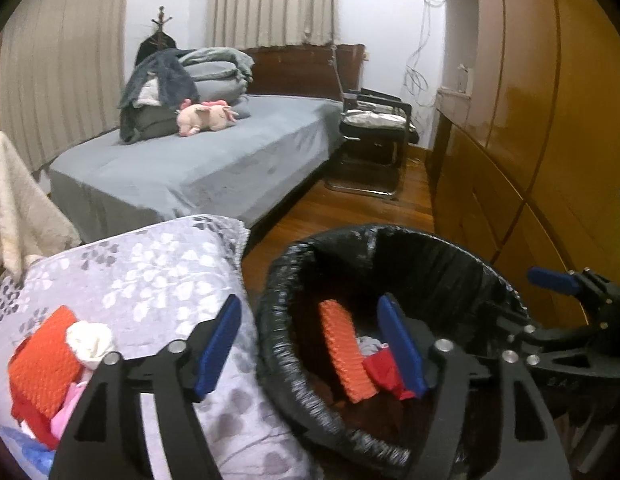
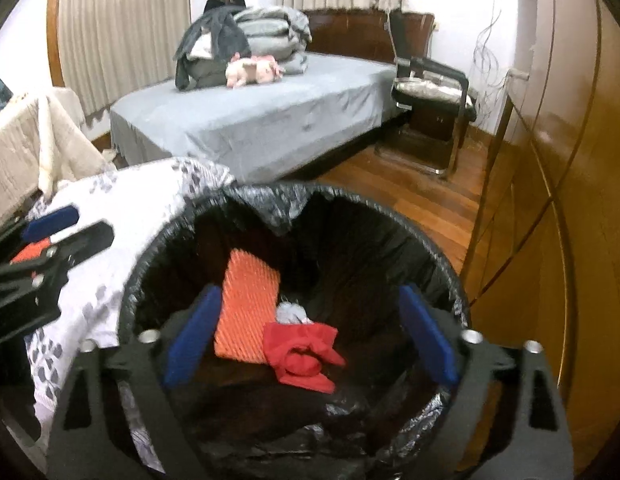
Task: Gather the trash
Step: 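Open both tools to drop the orange pad and red cloth into the bin, then move both tools back over the remaining items on the quilt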
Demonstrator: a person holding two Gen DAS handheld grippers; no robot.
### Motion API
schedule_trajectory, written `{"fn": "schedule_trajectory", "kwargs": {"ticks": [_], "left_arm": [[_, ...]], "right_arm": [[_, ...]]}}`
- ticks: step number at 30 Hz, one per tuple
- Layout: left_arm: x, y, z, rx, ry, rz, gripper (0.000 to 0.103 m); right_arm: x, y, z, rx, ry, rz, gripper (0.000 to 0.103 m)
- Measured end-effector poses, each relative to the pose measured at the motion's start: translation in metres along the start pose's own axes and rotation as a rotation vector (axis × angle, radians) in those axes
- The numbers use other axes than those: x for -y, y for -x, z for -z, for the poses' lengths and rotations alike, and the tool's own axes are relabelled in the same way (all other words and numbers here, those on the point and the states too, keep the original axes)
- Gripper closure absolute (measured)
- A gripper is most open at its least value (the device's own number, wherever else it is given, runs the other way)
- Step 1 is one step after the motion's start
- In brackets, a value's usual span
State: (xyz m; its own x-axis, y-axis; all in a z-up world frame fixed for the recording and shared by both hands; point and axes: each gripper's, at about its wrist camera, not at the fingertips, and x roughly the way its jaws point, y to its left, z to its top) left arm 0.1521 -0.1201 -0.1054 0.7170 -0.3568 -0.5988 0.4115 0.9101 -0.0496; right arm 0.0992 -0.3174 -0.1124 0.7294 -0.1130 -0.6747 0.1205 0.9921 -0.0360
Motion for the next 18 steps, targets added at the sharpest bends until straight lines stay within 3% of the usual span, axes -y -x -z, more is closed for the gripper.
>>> {"fn": "schedule_trajectory", "kwargs": {"ticks": [5,18], "left_arm": [[-0.029,0.029,0.003,0.040,0.040,-0.071,0.012],[-0.121,0.093,0.048,0.044,0.142,-0.304,0.007]], "right_arm": [[-0.014,0.013,-0.011,0.057,-0.010,-0.041,0.009],[-0.101,0.025,-0.027,0.135,0.051,-0.212,0.008]]}}
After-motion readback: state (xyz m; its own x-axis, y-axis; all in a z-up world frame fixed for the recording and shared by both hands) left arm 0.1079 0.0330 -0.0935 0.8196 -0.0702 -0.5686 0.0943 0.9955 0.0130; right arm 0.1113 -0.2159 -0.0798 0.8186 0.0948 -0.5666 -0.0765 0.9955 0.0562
